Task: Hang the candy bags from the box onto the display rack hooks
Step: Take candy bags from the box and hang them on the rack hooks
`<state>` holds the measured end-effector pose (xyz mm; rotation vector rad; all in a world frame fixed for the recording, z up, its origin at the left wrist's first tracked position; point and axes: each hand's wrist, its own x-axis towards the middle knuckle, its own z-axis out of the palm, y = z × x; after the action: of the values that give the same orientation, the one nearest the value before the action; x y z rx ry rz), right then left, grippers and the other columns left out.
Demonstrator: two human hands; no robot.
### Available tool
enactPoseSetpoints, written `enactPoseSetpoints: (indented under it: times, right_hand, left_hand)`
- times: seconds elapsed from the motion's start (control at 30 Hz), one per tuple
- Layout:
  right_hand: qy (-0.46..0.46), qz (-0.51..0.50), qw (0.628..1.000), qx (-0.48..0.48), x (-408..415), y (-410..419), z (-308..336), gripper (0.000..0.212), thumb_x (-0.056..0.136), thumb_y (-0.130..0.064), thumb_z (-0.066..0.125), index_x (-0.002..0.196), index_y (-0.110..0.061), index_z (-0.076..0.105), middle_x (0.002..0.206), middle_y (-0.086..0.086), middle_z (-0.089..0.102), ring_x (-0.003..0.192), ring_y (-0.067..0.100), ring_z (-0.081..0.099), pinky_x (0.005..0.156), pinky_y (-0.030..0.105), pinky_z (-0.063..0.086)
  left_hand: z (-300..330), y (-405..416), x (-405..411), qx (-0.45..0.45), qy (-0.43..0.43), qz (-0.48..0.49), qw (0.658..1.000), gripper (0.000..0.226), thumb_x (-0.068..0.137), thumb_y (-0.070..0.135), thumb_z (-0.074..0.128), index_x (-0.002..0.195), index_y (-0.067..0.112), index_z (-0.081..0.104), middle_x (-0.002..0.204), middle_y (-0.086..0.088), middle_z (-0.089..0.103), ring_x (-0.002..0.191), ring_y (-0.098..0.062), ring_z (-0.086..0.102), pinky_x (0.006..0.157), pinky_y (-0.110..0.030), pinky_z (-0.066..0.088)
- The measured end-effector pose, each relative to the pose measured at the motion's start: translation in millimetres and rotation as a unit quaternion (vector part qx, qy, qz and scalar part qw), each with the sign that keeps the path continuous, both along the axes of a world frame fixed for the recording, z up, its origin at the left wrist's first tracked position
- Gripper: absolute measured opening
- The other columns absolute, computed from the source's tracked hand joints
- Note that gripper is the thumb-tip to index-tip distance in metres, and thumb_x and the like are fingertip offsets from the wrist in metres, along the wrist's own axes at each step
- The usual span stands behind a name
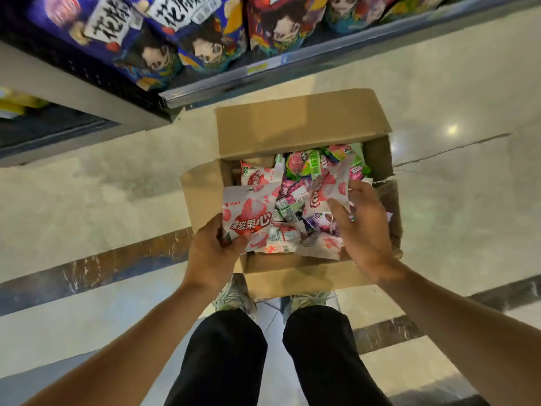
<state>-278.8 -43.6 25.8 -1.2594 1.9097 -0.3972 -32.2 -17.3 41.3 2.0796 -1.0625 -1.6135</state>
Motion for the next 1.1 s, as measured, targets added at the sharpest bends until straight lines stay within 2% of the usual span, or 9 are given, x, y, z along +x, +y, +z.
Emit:
enactPoseSetpoints:
  times: [0.2,0.3,0.37,0.43,0.53,0.63,0.8,0.93,1.1]
  right_hand:
    - [-0.111,-0.117,0.986,-0.046,-5.3,-7.5,181.9,0.023,0.094,-0.022,0.066,0.116,-0.027,0.065,0.113,0.004,0.071,0.103,0.015,0.07,0.083,0.037,0.061]
    - [-0.204,-0.23,0.951,-0.039,5.0,-16.5,289.5,0.019,0.095,-0.008,0.066,0.114,-0.012,0.069,0.102,0.007,0.075,0.09,0.017,0.074,0.074,0.034,0.06]
    - [-0.263,-0.278,0.923,-0.041,13.1,-22.7,358.1,0.02,0.096,-0.007,0.063,0.115,-0.007,0.068,0.102,0.01,0.076,0.091,0.021,0.075,0.073,0.031,0.061]
    - [-0.297,-0.319,0.899,-0.04,22.2,-28.4,422.5,0.021,0.094,-0.019,0.068,0.113,-0.01,0.069,0.103,0.014,0.074,0.092,0.026,0.073,0.081,0.041,0.062]
    - [-0.314,-0.338,0.885,-0.063,32.9,-28.8,500.2,0.02,0.085,-0.042,0.076,0.081,-0.023,0.071,0.094,0.02,0.071,0.091,0.032,0.067,0.088,0.059,0.052]
    - [-0.379,-0.357,0.849,-0.086,45.4,-23.0,564.8,0.013,0.098,-0.026,0.062,0.099,-0.019,0.073,0.105,0.01,0.076,0.097,0.021,0.072,0.081,0.038,0.057]
    - [-0.344,-0.306,0.877,-0.138,67.2,-0.8,632.9,0.006,0.098,-0.027,0.063,0.095,-0.029,0.068,0.098,-0.002,0.078,0.092,0.015,0.074,0.08,0.034,0.059]
    - [-0.296,-0.224,0.916,-0.154,83.6,24.1,667.1,0.016,0.098,-0.03,0.062,0.105,-0.016,0.068,0.091,-0.006,0.079,0.084,0.01,0.076,0.061,0.018,0.057]
    - [-0.278,-0.158,0.934,-0.159,95.4,51.6,684.0,0.019,0.096,-0.031,0.065,0.101,-0.013,0.068,0.089,-0.002,0.079,0.081,0.015,0.077,0.058,0.022,0.059]
  left_hand:
    - [158.0,-38.4,-1.0,-0.053,-0.014,0.005,0.998,0.031,0.086,0.019,0.077,0.114,0.027,0.066,0.099,0.011,0.074,0.093,-0.01,0.071,0.083,-0.031,0.058]
    - [260.0,-59.8,-2.7,-0.069,0.008,0.031,0.997,0.029,0.087,0.01,0.075,0.113,0.021,0.067,0.096,0.011,0.073,0.082,-0.002,0.068,0.075,-0.02,0.057]
    - [326.3,-69.0,-0.3,-0.09,0.021,0.037,0.995,0.028,0.085,0.018,0.077,0.112,0.018,0.068,0.101,0.001,0.076,0.082,-0.017,0.069,0.074,-0.028,0.058]
    - [389.7,-73.9,6.2,-0.107,0.05,0.045,0.992,0.035,0.083,0.026,0.078,0.116,0.02,0.069,0.107,0.001,0.076,0.095,-0.024,0.071,0.083,-0.045,0.058]
    - [471.4,-74.6,17.7,-0.125,0.091,0.031,0.987,0.032,0.089,0.017,0.076,0.12,0.02,0.067,0.112,0.005,0.075,0.104,-0.014,0.071,0.089,-0.036,0.055]
    - [533.1,-66.6,33.2,-0.147,0.117,0.034,0.982,0.03,0.09,0.011,0.072,0.115,0.025,0.065,0.112,0.0,0.074,0.104,-0.017,0.071,0.086,-0.037,0.059]
    - [592.9,-35.0,76.0,-0.177,0.124,0.017,0.976,0.029,0.089,0.013,0.072,0.116,0.023,0.067,0.11,0.002,0.075,0.1,-0.016,0.071,0.086,-0.039,0.058]
    - [624.9,-5.2,101.8,-0.189,0.127,0.045,0.973,0.032,0.087,0.011,0.074,0.116,0.019,0.066,0.109,0.001,0.076,0.1,-0.018,0.072,0.082,-0.037,0.06]
    - [661.8,30.1,116.9,-0.215,0.138,0.073,0.964,0.03,0.088,0.012,0.072,0.112,0.027,0.065,0.103,0.012,0.077,0.097,-0.013,0.073,0.071,-0.025,0.06]
